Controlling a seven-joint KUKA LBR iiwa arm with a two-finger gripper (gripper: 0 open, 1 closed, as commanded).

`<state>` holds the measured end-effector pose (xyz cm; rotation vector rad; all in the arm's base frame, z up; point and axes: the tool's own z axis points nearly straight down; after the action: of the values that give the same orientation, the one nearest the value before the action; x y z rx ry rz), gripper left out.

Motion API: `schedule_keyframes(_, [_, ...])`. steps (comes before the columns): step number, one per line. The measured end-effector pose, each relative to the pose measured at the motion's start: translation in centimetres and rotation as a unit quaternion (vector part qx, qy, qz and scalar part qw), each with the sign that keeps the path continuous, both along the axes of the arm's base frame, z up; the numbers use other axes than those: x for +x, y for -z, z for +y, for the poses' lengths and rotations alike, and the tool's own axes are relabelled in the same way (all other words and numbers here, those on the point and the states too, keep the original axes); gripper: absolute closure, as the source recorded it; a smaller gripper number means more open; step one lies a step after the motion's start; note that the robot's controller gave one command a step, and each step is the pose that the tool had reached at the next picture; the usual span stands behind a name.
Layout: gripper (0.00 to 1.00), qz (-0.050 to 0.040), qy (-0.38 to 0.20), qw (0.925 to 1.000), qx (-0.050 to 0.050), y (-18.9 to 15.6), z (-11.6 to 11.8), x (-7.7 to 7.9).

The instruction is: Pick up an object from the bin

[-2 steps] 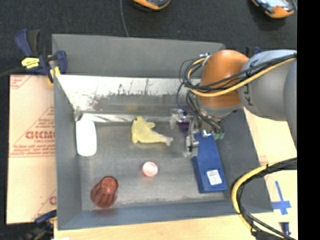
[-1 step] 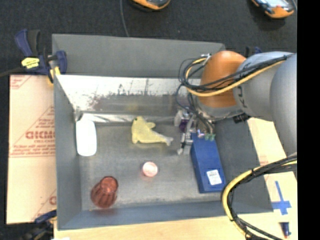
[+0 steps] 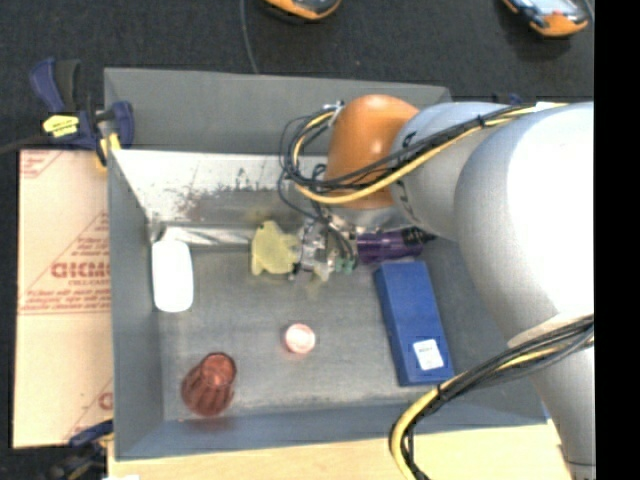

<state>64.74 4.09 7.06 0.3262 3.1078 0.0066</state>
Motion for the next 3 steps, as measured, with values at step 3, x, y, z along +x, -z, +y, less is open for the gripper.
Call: schedule_keyframes(3, [1.0,0.0008,-0.001,1.0,-0.001,-2.5,-0.1,-0.1])
